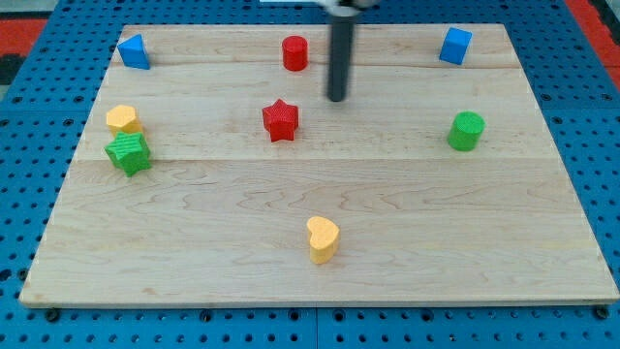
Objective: Push the green circle below the red star
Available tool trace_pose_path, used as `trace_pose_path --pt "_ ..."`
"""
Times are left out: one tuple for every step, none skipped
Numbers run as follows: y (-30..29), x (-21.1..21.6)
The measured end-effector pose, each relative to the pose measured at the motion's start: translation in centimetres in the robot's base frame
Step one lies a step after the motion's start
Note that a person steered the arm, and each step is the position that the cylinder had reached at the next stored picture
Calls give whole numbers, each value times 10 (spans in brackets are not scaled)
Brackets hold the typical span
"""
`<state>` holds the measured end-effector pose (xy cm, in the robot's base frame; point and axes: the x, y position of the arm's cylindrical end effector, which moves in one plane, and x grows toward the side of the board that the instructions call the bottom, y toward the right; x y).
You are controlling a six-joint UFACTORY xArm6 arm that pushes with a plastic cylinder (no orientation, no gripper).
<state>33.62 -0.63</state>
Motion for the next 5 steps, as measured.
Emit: trace_pose_path --pt "73 -20" --pt "224 7" --pt "236 41" --pt "130 63" --pt "9 65"
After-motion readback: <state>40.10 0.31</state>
